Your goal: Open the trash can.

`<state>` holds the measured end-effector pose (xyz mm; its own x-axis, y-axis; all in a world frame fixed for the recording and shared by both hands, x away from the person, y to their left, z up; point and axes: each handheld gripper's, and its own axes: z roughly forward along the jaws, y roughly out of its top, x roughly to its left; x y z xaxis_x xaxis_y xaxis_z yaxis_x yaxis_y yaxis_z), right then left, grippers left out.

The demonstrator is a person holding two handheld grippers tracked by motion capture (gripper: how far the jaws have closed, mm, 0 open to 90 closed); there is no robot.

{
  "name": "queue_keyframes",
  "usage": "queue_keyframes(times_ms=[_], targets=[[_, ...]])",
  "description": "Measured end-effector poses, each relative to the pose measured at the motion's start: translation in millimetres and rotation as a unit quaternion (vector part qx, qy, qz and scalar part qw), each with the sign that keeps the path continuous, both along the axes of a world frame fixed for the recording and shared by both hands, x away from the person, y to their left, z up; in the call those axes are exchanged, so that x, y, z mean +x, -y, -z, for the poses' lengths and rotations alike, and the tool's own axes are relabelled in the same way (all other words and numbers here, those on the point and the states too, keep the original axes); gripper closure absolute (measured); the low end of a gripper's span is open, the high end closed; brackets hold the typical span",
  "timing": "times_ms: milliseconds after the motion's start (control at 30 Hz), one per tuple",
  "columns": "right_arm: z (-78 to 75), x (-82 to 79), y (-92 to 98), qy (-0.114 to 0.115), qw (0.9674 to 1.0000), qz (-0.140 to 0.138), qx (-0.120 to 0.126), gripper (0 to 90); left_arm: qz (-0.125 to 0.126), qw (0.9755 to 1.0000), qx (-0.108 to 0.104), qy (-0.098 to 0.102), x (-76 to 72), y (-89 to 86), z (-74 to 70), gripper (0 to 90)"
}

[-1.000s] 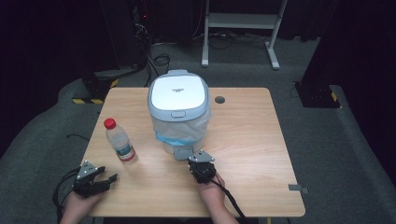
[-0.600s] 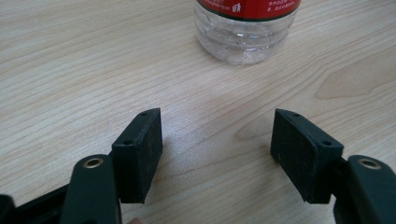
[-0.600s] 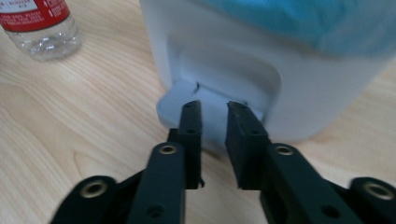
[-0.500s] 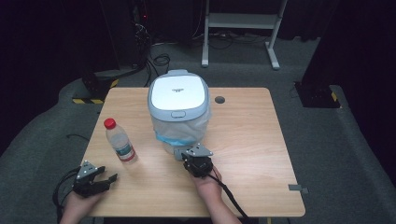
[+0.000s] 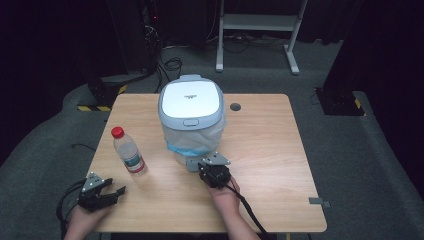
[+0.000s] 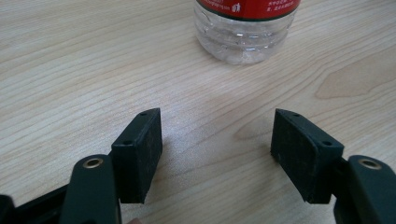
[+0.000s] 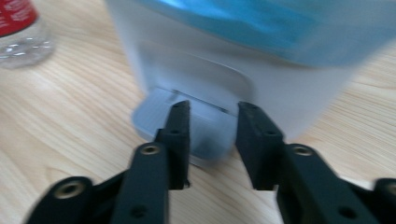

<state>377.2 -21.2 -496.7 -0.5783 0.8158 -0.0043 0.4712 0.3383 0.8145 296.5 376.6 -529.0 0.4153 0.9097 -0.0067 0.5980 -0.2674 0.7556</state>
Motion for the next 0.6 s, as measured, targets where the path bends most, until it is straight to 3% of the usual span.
queue_keyframes(times_ms=[67, 133, 267, 433, 600], targets=[[2.7, 1.0, 9.9, -0.005, 0.9999, 0.014, 0.001, 78.9, 0.0, 1.0, 0.0, 0.0, 0.2, 0.0, 0.1, 33.8], [6.8, 3.2, 15.3, -0.014, 0.9996, 0.025, -0.007, 83.8, 0.0, 1.0, 0.001, 0.001, 0.2, 0.2, 0.1, 33.9], [10.7, 1.2, 8.1, -0.016, 0.9997, 0.01, -0.018, 87.9, 0.0, 1.0, 0.0, 0.0, 0.2, 0.1, 0.1, 33.9], [10.1, -1.7, 3.3, -0.015, 0.9997, -0.007, -0.015, 86.7, 0.0, 1.0, 0.0, 0.0, 0.2, 0.0, 0.1, 33.9], [-0.2, -3.7, -7.7, -0.001, 0.9995, -0.029, 0.015, 81.4, 0.001, 1.0, 0.0, 0.0, 0.4, -0.1, 0.1, 33.9]])
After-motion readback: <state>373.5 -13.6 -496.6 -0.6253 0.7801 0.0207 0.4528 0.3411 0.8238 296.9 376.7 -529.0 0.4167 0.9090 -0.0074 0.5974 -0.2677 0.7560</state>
